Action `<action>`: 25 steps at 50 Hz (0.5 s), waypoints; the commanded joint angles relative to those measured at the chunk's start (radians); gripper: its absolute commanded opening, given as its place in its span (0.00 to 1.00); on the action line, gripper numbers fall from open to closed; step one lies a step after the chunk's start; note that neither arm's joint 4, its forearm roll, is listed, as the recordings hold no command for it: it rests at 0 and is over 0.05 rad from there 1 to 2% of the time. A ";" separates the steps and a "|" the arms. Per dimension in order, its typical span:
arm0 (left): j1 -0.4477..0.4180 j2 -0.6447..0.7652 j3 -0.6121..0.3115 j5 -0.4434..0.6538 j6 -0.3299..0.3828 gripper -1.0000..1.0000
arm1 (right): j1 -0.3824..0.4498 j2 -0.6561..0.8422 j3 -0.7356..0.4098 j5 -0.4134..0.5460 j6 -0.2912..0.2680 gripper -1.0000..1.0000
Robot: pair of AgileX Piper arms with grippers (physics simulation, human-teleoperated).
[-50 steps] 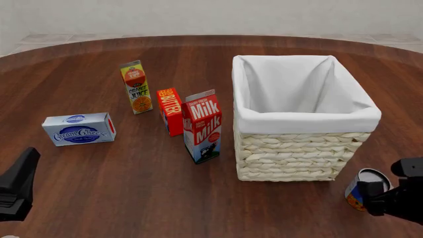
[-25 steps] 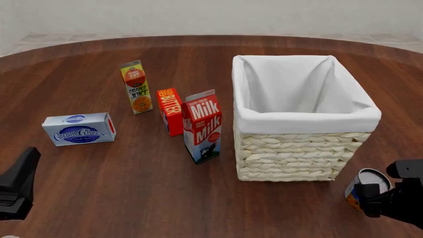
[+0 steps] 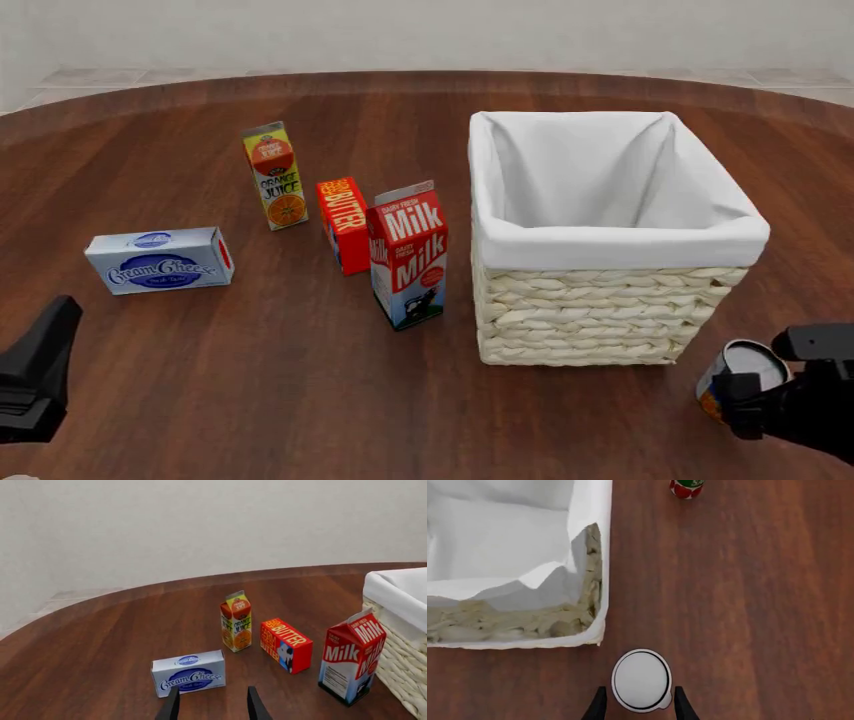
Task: Pick up the alphabet soup and the tomato sauce, and put them in the basket.
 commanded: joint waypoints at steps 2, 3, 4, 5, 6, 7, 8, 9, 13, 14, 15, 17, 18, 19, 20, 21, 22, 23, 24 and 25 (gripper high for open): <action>0.001 -0.002 0.000 0.001 0.000 1.00 | -0.007 0.038 0.005 -0.030 -0.014 1.00; 0.001 -0.007 0.001 0.005 0.000 1.00 | -0.009 0.035 0.006 -0.028 -0.015 1.00; 0.001 -0.007 0.001 0.006 0.000 1.00 | -0.009 0.035 0.006 -0.028 -0.015 1.00; 0.001 -0.009 0.001 0.007 -0.001 1.00 | -0.007 0.032 0.008 -0.027 -0.014 1.00; 0.001 -0.009 0.001 0.007 -0.001 1.00 | -0.007 0.030 0.009 -0.026 -0.014 1.00; 0.000 -0.007 0.001 0.005 0.000 1.00 | -0.007 0.029 0.011 -0.026 -0.014 1.00; 0.000 -0.007 0.001 0.004 0.000 1.00 | -0.006 0.029 0.012 -0.027 -0.014 1.00; 0.000 -0.004 0.001 0.002 0.000 1.00 | -0.006 0.031 0.011 -0.029 -0.013 1.00; 0.000 0.003 0.001 -0.005 0.001 1.00 | -0.009 0.031 0.016 -0.033 -0.012 1.00; 0.000 0.004 0.001 -0.006 0.000 1.00 | -0.007 0.026 0.017 -0.029 -0.013 1.00; 0.001 0.002 0.001 -0.005 0.001 1.00 | -0.007 0.023 0.019 -0.026 -0.010 1.00; 0.001 0.003 0.001 -0.006 0.000 1.00 | -0.007 0.021 0.019 -0.026 -0.012 1.00; 0.000 0.004 0.001 -0.007 0.000 1.00 | 0.000 0.011 0.020 -0.018 -0.008 1.00; 0.000 0.004 0.001 -0.006 0.001 1.00 | 0.002 0.001 0.018 -0.011 -0.010 0.00; -0.002 0.006 0.000 -0.007 0.001 1.00 | 0.006 -0.008 0.017 -0.004 -0.007 0.00; -0.001 0.007 0.000 -0.008 0.002 1.00 | 0.007 -0.015 0.016 0.001 -0.011 0.00; -0.001 0.007 0.000 -0.008 0.002 1.00 | 0.007 -0.016 0.016 0.001 -0.011 0.00; -0.001 0.007 0.000 -0.007 0.002 1.00 | 0.007 -0.022 0.014 0.005 -0.011 0.00; -0.001 0.004 0.000 -0.005 0.002 1.00 | 0.009 -0.027 0.014 0.009 -0.011 0.00; 0.000 0.002 0.000 -0.003 0.001 1.00 | 0.014 -0.035 0.015 0.015 -0.011 0.00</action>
